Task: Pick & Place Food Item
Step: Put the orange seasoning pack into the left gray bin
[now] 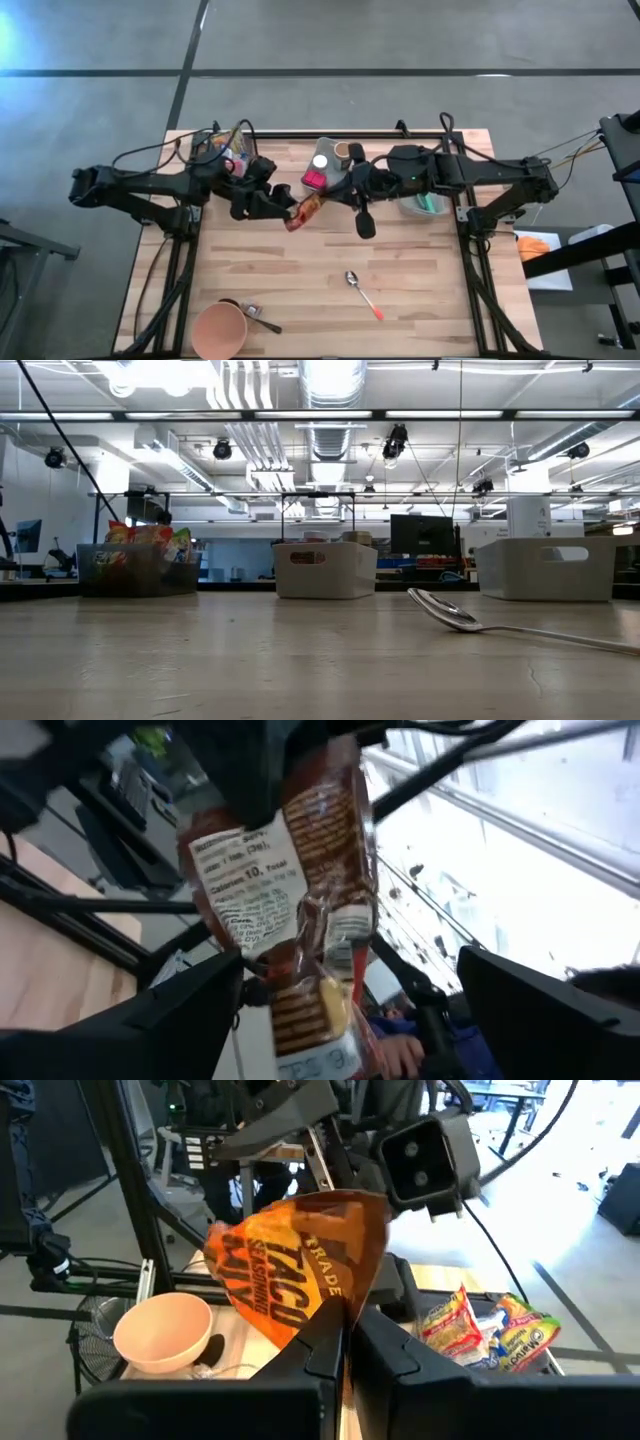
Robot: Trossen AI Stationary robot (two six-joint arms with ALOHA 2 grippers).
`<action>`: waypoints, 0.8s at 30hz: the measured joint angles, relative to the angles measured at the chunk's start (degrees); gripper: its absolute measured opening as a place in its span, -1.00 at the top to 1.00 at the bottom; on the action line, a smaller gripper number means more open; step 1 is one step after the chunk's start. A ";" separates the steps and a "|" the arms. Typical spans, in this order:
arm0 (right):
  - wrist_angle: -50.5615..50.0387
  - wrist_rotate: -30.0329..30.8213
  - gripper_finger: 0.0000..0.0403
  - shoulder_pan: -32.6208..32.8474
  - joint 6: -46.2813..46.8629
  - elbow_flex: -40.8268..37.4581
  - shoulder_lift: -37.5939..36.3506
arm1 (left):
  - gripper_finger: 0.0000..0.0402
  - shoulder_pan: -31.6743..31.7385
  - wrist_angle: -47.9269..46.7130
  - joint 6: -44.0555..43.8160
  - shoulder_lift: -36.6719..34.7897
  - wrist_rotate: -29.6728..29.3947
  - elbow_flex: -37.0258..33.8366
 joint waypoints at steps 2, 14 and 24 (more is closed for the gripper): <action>-0.21 -0.56 0.96 -0.54 0.83 0.21 -0.01 | -0.83 0.14 -0.07 0.02 -0.34 -2.08 -0.04; -0.10 -5.66 0.96 -1.47 5.15 0.24 -0.07 | -0.83 3.22 -6.47 0.43 -0.76 -4.97 -0.17; -0.91 -5.61 0.96 -2.54 6.19 0.24 -0.09 | -0.83 5.78 -7.10 3.22 -3.12 -4.96 -0.17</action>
